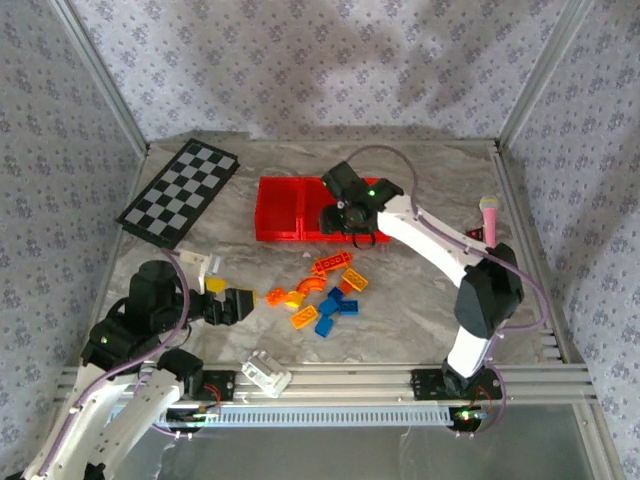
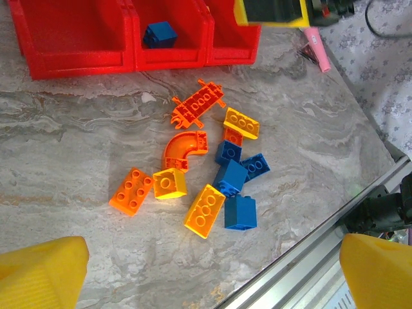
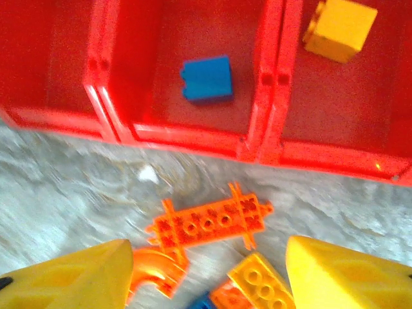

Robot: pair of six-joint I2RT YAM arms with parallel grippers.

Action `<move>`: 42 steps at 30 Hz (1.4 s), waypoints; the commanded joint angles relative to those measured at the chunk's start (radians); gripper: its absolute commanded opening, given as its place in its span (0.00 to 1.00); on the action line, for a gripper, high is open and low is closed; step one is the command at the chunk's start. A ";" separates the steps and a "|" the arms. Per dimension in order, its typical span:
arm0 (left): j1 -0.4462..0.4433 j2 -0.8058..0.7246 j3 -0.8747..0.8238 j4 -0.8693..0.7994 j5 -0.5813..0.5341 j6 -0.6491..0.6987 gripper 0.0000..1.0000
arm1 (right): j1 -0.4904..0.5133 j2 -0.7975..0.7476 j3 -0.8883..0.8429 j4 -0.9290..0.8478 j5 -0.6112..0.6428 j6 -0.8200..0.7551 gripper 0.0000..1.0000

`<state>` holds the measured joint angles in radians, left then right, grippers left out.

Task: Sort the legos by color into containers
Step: Rotate the lego at the center of the table.

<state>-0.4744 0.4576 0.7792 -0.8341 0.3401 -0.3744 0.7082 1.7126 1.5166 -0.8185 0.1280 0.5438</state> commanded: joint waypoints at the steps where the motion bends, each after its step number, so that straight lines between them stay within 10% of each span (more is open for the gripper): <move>1: -0.007 -0.013 -0.003 0.023 0.000 0.011 1.00 | 0.017 -0.052 -0.138 0.014 0.008 -0.133 0.70; 12: -0.007 -0.008 -0.005 0.026 -0.001 0.011 1.00 | 0.008 -0.079 -0.312 0.057 -0.128 -0.240 0.74; 42: -0.007 0.000 -0.006 0.024 -0.013 0.008 1.00 | 0.021 0.150 -0.270 0.065 0.009 -0.139 0.67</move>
<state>-0.4744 0.4572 0.7765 -0.8341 0.3283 -0.3744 0.7219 1.8492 1.2537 -0.7452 0.1165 0.3748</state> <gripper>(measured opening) 0.995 0.669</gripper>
